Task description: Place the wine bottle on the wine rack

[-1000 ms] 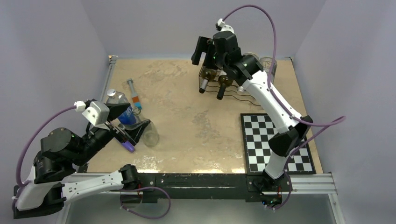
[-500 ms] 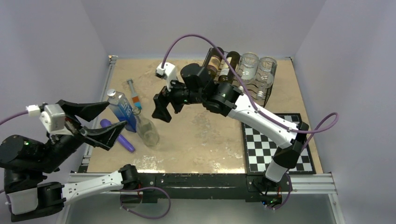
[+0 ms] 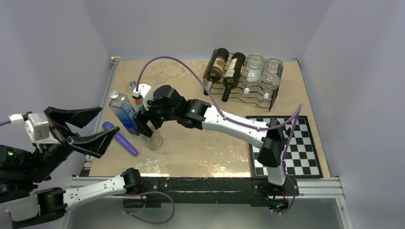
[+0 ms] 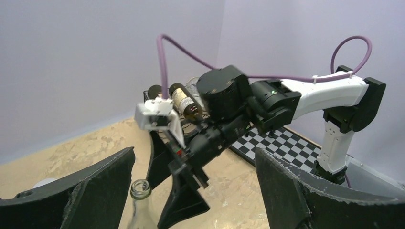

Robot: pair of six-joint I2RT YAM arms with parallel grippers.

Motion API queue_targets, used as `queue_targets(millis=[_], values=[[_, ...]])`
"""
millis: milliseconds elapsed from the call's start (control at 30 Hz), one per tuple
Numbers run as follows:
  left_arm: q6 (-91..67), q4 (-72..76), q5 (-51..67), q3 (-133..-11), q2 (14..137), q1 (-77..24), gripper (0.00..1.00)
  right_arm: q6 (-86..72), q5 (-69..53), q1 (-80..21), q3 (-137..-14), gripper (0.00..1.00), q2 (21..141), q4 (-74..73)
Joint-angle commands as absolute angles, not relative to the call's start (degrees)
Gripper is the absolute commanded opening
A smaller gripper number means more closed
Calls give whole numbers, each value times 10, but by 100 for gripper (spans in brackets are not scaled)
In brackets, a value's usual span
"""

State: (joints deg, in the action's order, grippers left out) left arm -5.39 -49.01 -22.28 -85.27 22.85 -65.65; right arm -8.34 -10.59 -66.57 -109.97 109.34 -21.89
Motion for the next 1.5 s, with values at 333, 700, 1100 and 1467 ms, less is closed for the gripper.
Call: queue_targets(millis=[333, 700, 1100, 1467], values=[[-47, -491, -231, -854, 222, -657, 99, -76, 26, -690, -1145, 62, 1141, -164], [-47, -497, -233, -843, 216, -657, 99, -79, 80, -692, -1156, 9, 1152, -166], [-64, -513, -247, -786, 217, -657, 99, -56, 157, -691, -1133, 0, 1022, -192], [-179, -383, -176, -529, 158, -657, 99, -72, 184, -690, -1158, 0, 890, -360]])
